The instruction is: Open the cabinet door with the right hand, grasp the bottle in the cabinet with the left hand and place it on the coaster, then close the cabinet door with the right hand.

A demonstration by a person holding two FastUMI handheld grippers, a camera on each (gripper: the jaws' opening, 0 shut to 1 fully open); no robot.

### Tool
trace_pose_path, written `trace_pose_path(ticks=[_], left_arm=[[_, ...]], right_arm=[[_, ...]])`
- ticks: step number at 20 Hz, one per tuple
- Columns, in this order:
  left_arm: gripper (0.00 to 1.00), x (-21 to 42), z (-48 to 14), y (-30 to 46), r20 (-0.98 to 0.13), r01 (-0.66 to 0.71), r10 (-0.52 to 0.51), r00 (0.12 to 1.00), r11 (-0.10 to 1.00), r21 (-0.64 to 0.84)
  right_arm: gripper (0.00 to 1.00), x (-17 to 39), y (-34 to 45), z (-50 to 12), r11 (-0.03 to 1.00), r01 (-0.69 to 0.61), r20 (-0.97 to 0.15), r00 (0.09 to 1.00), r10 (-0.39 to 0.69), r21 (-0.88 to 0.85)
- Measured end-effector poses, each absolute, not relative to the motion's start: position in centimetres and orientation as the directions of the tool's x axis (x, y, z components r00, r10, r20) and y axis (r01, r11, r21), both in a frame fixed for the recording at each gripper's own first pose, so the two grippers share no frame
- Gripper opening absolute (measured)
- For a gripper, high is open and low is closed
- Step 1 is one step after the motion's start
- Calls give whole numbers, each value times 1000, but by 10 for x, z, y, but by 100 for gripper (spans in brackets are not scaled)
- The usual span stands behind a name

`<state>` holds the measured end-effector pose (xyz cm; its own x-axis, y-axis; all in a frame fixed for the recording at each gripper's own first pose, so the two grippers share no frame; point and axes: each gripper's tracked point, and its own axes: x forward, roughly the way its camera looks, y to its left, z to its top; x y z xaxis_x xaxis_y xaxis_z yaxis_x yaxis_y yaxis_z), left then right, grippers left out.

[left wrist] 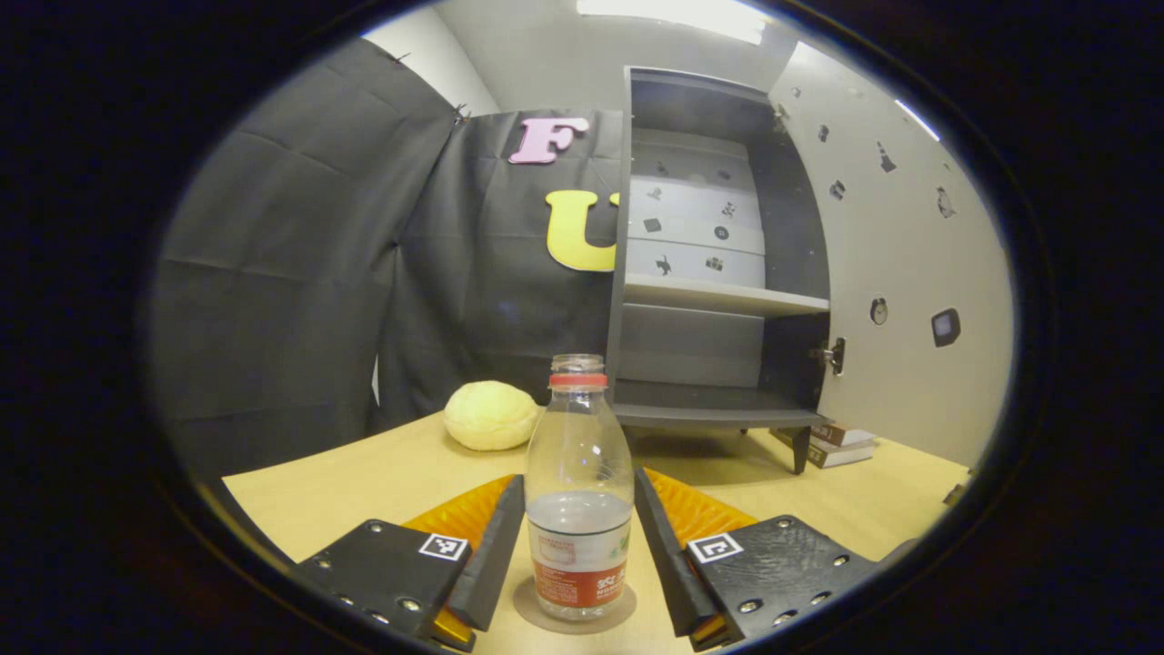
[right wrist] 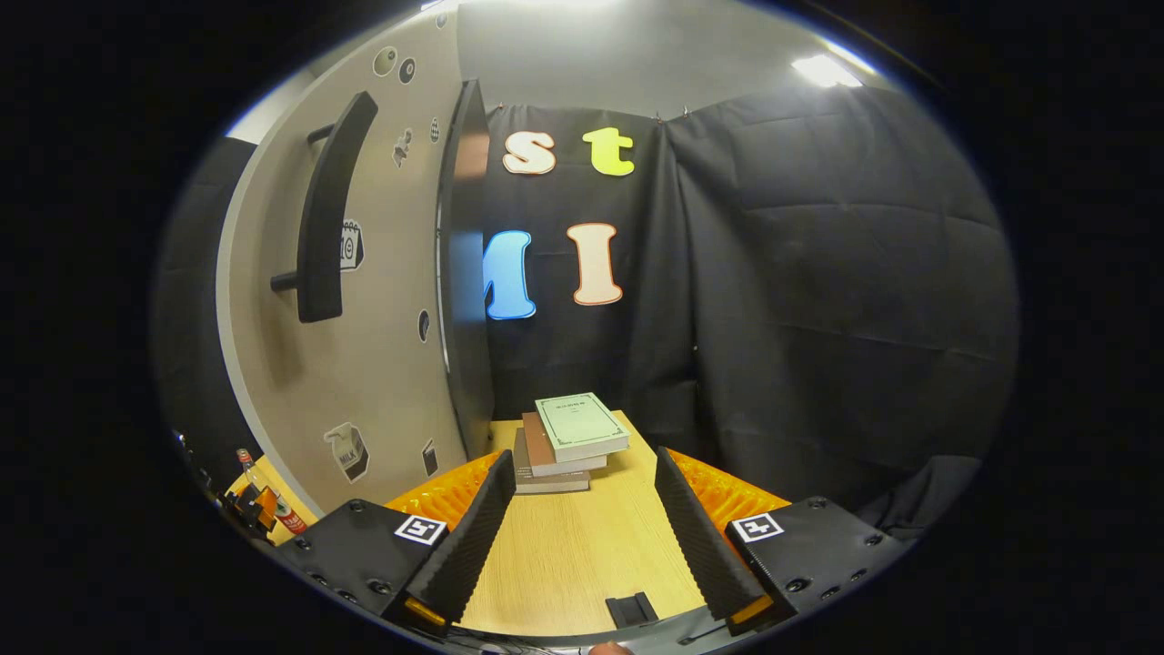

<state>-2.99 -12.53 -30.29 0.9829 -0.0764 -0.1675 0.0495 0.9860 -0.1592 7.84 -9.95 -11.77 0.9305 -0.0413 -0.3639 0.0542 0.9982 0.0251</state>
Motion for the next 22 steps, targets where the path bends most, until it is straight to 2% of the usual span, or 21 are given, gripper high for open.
trace_pose_path(ticks=[1, 3, 4, 8, 9, 11, 12, 14, 15, 18, 19, 20, 21, 22], left_arm=[[73, -34, -303, -126, -164, 46, -71, 984, 987, -156], [70, -36, -304, -127, -176, 39, -66, 982, 988, -152], [74, -35, -305, -127, -185, 35, -63, 981, 988, -149], [77, -41, -304, -128, -210, 33, -57, 976, 993, -114], [74, -46, -302, -128, -213, 35, -57, 975, 994, -103], [74, -50, -296, -131, -216, 46, -64, 974, 995, -85], [77, -53, -293, -131, -218, 47, -63, 974, 996, -78], [74, -59, -288, -131, -223, 48, -62, 973, 996, -70], [77, -59, -284, -129, -230, 44, -58, 971, 997, -66], [74, -66, -268, -127, -232, 41, -52, 971, 998, -52], [77, -69, -261, -125, -229, 41, -51, 972, 998, -48], [74, -71, -252, -125, -227, 42, -52, 972, 998, -48], [74, -74, -245, -125, -225, 45, -55, 973, 998, -48], [77, -76, -237, -124, -224, 45, -54, 973, 998, -46]], right_arm=[[98, 79, -99, -118, 998, 52, -366, 930, -39, 26], [98, 80, -98, -119, 998, 49, -367, 929, -35, 27], [98, 80, -97, -119, 999, 46, -368, 929, -32, 28], [98, 83, -96, -116, 999, 41, -362, 932, -27, 32], [98, 84, -95, -115, 999, 38, -359, 933, -22, 37], [98, 85, -93, -114, 998, 33, -357, 934, -15, 44], [98, 86, -93, -114, 998, 32, -355, 935, -13, 47], [98, 88, -92, -110, 998, 29, -351, 936, -6, 59], [98, 89, -91, -108, 998, 26, -347, 938, -2, 66], [98, 92, -89, -99, 996, 13, -334, 942, 15, 83], [98, 93, -88, -95, 996, 8, -326, 945, 23, 93], [93, 94, -88, -91, 995, 6, -318, 948, 27, 100], [98, 95, -88, -86, 994, 3, -311, 950, 30, 106], [98, 97, -87, -82, 993, -2, -303, 952, 37, 115]])
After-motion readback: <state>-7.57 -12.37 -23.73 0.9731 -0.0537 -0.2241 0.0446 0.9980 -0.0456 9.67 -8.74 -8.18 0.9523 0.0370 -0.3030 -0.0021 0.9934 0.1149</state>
